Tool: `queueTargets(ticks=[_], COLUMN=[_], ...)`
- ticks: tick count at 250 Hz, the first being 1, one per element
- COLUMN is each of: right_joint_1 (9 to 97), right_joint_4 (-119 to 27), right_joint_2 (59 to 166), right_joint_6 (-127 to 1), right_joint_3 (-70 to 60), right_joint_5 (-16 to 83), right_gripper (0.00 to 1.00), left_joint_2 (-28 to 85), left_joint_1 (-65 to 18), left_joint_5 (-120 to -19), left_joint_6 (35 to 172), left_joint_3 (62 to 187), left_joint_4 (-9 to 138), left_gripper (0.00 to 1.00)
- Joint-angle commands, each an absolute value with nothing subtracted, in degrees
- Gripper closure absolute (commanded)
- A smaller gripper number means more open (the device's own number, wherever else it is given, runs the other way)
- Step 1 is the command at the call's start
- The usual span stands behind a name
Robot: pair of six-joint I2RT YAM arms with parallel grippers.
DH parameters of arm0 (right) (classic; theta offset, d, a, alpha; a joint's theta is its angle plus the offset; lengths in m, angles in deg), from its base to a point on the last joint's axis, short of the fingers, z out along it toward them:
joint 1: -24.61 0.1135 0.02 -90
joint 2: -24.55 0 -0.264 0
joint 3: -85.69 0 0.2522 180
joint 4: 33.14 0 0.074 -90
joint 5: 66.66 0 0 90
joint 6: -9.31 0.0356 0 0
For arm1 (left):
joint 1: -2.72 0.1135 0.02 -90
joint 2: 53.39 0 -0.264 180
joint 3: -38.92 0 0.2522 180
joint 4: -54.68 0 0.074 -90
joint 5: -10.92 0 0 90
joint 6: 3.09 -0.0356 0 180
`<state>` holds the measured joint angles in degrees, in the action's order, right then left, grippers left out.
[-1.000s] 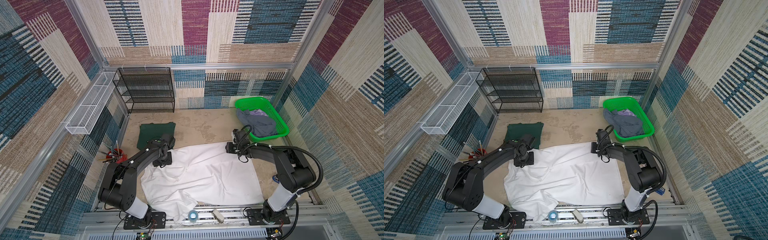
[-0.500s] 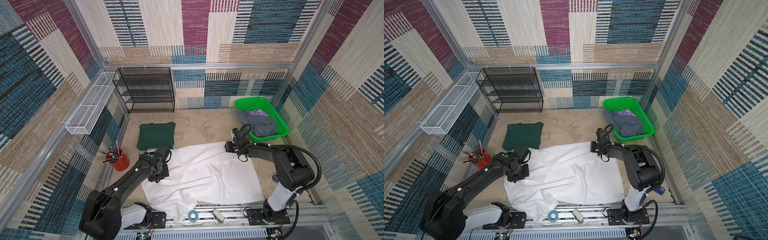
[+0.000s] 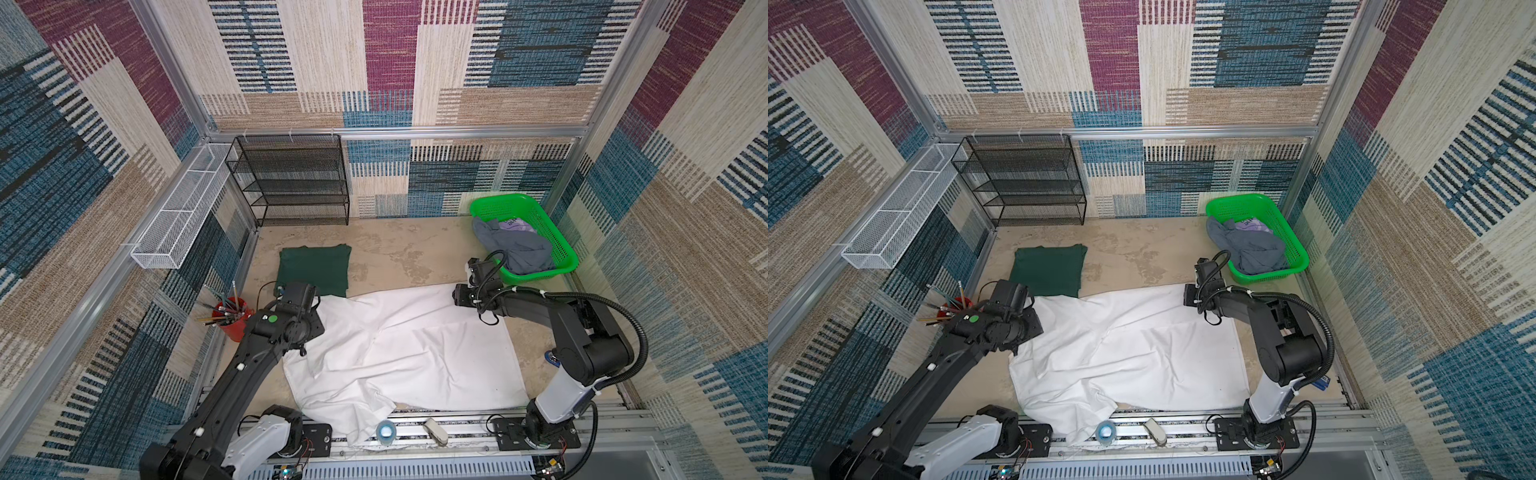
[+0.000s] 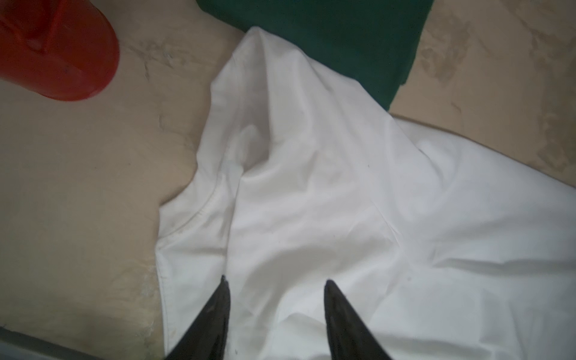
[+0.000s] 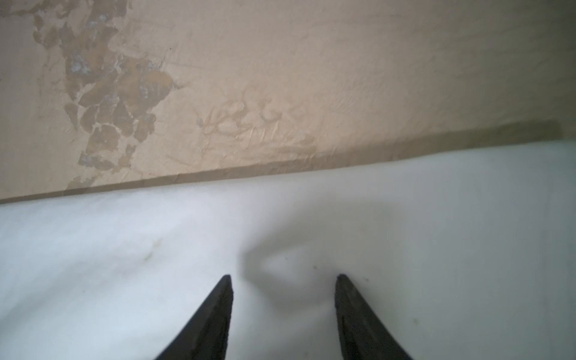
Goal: Fold and stack the t-shirts
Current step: 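Grasp the far edge with both grippers and pull it toward the robot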
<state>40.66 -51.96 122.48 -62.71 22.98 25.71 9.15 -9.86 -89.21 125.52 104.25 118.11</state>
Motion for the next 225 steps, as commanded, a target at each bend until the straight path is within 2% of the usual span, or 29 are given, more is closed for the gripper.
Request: queueTargets(ticks=[1, 24, 81, 192, 199, 225], right_joint_1=[40.60, 40.60, 40.60, 40.60, 40.60, 40.60], right_joint_4=[-58.57, -58.60, -58.38, -59.20, -59.28, -59.39], right_joint_2=[122.29, 122.13, 122.54, 123.77, 123.65, 123.28], right_joint_6=[-62.14, -62.14, -62.22, -62.66, -62.62, -62.60], right_joint_3=[23.50, 23.67, 24.09, 22.55, 22.56, 22.72], right_joint_5=[25.19, 25.21, 26.15, 26.42, 26.37, 26.11], right_gripper=[0.45, 0.45, 0.45, 0.46, 0.46, 0.46], left_joint_2=[17.17, 25.20, 40.31, 45.14, 45.46, 44.85], left_joint_1=[-4.08, -0.50, 2.45, 3.11, 3.35, 4.01], left_joint_5=[-87.28, -84.52, -80.76, -84.32, -84.58, -83.85], left_joint_6=[118.26, 117.83, 118.42, 119.88, 119.70, 118.80], left_joint_3=[107.48, 110.79, 116.50, 114.77, 114.75, 114.30], left_joint_4=[106.88, 101.99, 97.96, 97.34, 97.10, 95.54], left_gripper=[0.50, 0.52, 0.58, 0.61, 0.65, 0.91])
